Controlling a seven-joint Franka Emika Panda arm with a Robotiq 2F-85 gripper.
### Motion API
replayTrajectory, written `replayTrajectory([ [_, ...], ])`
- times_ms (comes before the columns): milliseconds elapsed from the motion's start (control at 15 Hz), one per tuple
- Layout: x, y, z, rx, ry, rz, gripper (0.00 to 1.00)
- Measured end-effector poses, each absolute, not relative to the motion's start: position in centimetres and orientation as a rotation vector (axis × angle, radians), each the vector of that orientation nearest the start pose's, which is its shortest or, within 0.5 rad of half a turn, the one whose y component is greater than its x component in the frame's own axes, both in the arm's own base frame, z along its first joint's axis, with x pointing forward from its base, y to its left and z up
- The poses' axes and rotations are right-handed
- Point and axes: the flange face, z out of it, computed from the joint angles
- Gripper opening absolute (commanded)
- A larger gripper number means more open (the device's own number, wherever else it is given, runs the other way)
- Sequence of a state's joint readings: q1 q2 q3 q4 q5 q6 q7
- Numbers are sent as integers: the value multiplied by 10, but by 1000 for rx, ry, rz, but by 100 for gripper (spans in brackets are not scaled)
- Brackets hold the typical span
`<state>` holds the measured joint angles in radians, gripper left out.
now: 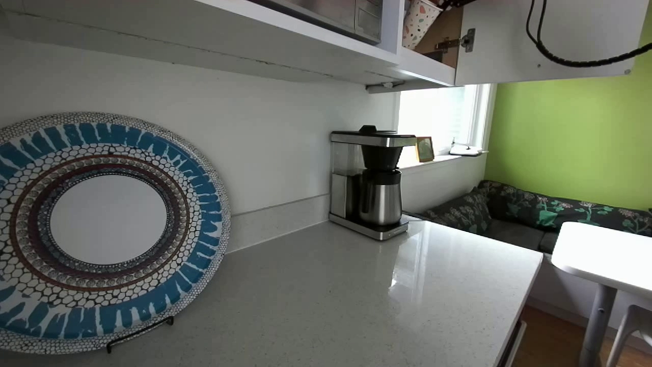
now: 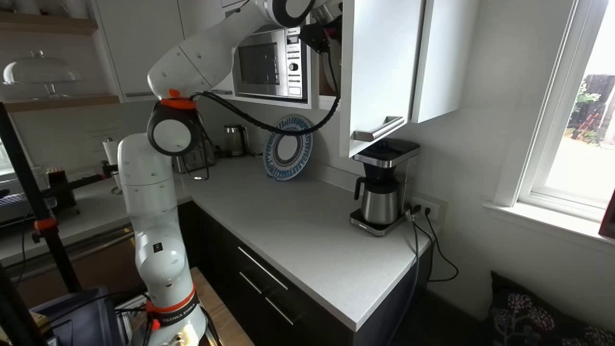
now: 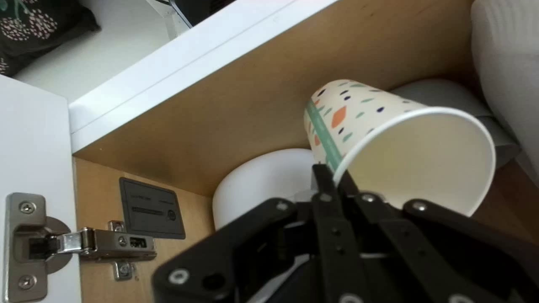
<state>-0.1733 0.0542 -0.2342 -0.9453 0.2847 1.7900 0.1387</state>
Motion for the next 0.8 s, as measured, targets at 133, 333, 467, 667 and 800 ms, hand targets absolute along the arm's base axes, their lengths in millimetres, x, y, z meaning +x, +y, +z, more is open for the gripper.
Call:
replayTrajectory([
  [133,491,-173,908,-2664,653,-1166,30],
  [333,502,-172,901,-2690,637,-1131,51],
  [467,508,-170,895,-2715,619,-1095,66],
  [667,515,-170,887,-2740,607,-1051,88],
  [800,519,-171,885,-2748,610,-1038,100],
])
